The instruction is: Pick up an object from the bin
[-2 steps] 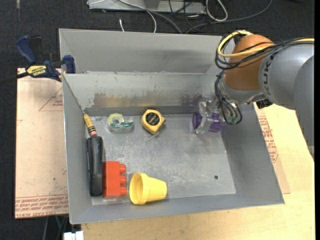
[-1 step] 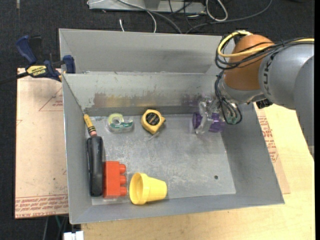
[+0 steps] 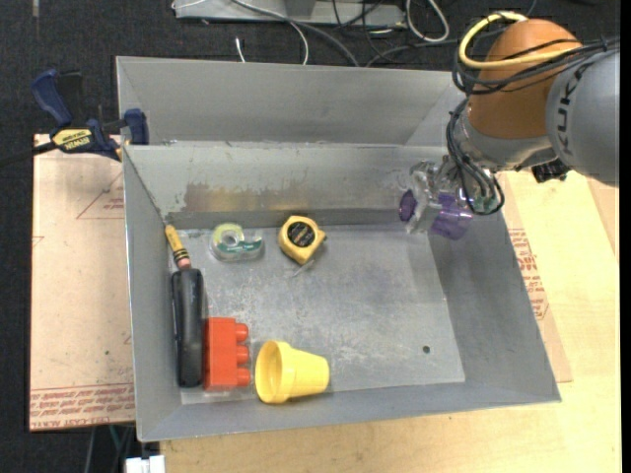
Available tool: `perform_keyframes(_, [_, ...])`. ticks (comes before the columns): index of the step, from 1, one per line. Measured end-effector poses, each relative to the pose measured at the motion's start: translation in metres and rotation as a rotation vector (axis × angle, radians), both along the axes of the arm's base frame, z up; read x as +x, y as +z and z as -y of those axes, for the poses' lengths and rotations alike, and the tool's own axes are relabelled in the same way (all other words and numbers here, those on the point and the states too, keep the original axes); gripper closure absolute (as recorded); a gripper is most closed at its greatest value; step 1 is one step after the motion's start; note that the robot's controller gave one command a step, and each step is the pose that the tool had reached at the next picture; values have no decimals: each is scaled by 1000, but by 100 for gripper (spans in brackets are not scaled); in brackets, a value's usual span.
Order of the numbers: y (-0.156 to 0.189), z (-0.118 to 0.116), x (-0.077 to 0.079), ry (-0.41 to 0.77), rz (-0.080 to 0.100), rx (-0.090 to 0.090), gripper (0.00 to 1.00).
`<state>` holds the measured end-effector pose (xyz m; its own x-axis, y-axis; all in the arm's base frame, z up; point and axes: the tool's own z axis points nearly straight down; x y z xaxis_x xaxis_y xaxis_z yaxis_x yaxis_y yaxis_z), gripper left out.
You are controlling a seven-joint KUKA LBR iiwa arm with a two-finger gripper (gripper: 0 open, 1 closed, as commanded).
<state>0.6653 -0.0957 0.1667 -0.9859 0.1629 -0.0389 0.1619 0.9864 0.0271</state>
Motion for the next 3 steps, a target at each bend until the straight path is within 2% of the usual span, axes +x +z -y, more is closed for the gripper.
perform_keyframes(1, [-76, -2, -6, 2, -19, 3, 100])
perform_keyframes(2, [14, 0, 3, 2, 13, -2, 100])
perform_keyframes(3, [-59, -3, -7, 4, -24, 4, 100])
